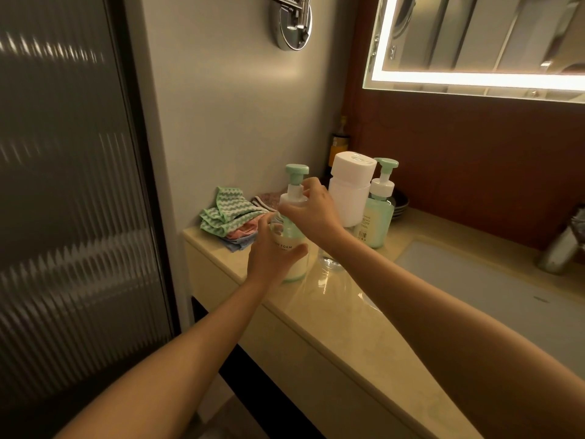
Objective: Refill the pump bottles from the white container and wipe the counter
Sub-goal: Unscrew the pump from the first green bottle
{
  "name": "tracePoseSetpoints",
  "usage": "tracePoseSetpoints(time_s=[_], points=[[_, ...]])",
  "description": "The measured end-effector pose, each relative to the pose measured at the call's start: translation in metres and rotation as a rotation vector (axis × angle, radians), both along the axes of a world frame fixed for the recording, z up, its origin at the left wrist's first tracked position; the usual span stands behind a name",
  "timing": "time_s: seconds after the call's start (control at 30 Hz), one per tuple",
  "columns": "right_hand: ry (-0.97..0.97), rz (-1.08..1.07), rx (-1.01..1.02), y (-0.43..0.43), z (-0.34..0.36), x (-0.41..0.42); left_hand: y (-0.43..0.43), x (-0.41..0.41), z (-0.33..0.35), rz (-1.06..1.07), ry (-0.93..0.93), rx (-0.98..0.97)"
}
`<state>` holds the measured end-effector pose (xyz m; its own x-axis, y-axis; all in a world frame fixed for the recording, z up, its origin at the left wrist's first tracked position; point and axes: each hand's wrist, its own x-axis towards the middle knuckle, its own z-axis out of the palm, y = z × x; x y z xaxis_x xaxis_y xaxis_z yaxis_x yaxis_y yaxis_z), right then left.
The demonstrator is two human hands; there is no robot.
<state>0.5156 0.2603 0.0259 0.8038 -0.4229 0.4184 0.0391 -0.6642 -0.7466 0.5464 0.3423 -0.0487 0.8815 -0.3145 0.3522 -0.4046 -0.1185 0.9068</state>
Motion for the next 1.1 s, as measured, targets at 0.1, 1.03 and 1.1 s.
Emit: tracePoseSetpoints(time_s=[0.1, 1.03, 1.1], points=[[0.022, 0.096, 0.148, 0.002, 0.003, -0.004, 0.000, 0.000, 0.000, 0.008, -0.013, 0.010], [-0.027, 0.045, 0.149, 0.019, 0.002, -0.003, 0.007, 0.001, -0.002, -0.001, 0.002, -0.005], [-0.042, 0.040, 0.129, 0.019, 0.000, -0.002, 0.007, 0.002, -0.003, -0.006, 0.001, -0.008]])
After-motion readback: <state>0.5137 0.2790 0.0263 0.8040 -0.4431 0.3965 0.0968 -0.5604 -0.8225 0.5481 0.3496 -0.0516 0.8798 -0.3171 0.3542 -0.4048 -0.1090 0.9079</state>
